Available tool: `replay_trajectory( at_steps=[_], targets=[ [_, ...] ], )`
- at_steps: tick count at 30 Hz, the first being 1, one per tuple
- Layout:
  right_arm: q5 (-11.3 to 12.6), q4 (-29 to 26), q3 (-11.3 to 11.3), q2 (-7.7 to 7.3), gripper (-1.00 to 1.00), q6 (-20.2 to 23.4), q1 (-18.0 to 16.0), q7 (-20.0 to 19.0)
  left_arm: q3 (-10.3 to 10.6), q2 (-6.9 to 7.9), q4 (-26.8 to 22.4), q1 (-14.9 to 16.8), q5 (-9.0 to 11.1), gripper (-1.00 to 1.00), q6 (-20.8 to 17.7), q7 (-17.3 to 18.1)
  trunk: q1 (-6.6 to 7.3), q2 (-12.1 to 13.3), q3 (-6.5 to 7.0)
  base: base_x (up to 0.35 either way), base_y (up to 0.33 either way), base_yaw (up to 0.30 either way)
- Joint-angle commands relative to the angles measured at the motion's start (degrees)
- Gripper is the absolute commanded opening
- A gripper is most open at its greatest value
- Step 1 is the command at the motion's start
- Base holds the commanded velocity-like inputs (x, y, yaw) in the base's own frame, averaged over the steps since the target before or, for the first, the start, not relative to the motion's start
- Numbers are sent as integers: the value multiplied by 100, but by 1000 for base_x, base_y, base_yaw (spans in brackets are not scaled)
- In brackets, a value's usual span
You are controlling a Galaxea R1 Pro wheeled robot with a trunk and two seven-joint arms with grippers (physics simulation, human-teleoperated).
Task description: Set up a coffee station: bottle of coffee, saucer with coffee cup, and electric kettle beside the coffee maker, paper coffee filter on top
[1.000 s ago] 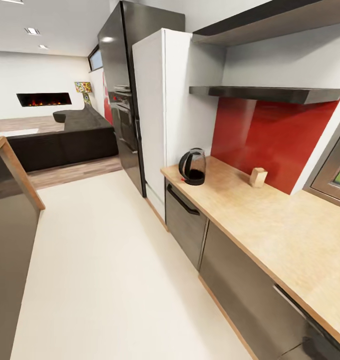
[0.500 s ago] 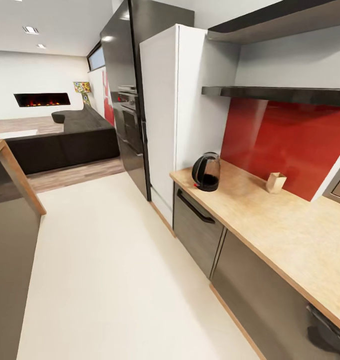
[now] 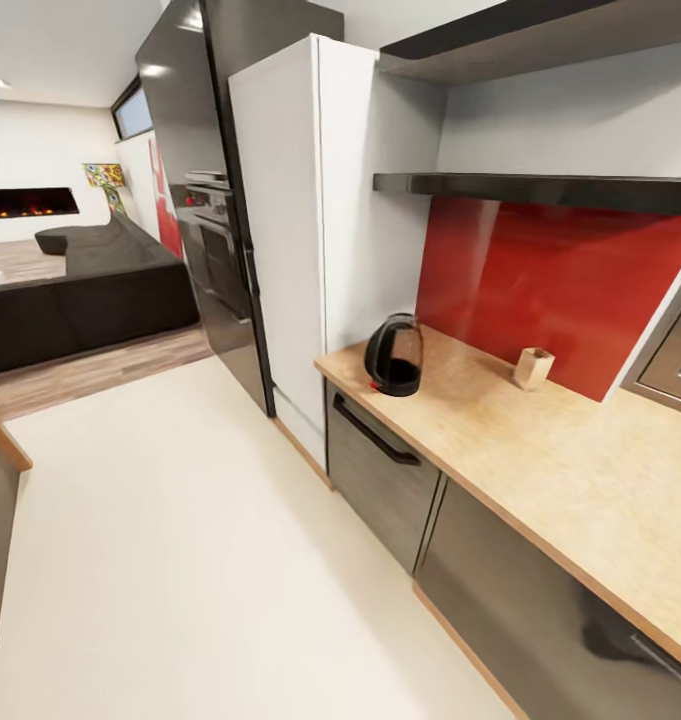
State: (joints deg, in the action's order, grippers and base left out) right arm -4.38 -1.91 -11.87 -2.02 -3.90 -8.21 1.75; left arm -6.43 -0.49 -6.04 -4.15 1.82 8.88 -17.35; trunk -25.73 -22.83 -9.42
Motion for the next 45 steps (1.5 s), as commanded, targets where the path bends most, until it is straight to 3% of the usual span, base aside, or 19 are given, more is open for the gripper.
replay_trajectory(
  at_steps=[1, 20, 23, 26, 29, 39, 45],
  targets=[
    [-46, 6, -12, 0, 100, -14, -5, 18, -34, -3, -11, -1, 20, 100, 17, 4, -6, -9, -9, 298, 206, -262],
    [-31, -3, -18, 17, 100, -23, -5, 19, -33, 16, -11, 2, 20, 100, 12, 27, -6, -9, -9, 285, 227, -262],
    [-29, -3, -14, 16, 100, -23, -5, 12, -33, 194, -5, -8, 41, 100, 4, 329, -6, -9, -9, 241, 253, -264],
    [-28, 4, -14, 17, 100, -23, -5, 10, -73, 554, 10, -41, 78, 100, -10, 1160, -6, -9, -9, 239, 254, -264],
    [-28, 6, -16, 17, 100, -23, -5, 10, -88, 712, 25, -61, 76, 100, -21, 1595, -6, -9, -9, 239, 254, -264],
    [-19, 7, 0, 26, 100, -23, -5, 18, -95, 873, 68, -77, 63, 100, -48, 1744, -6, -9, -9, 226, 264, -264],
    [-11, 6, 1, 34, 100, -23, -5, 18, -94, 884, 82, -77, 64, 100, -53, 1741, -6, -9, -9, 160, 298, -266]
  ],
)
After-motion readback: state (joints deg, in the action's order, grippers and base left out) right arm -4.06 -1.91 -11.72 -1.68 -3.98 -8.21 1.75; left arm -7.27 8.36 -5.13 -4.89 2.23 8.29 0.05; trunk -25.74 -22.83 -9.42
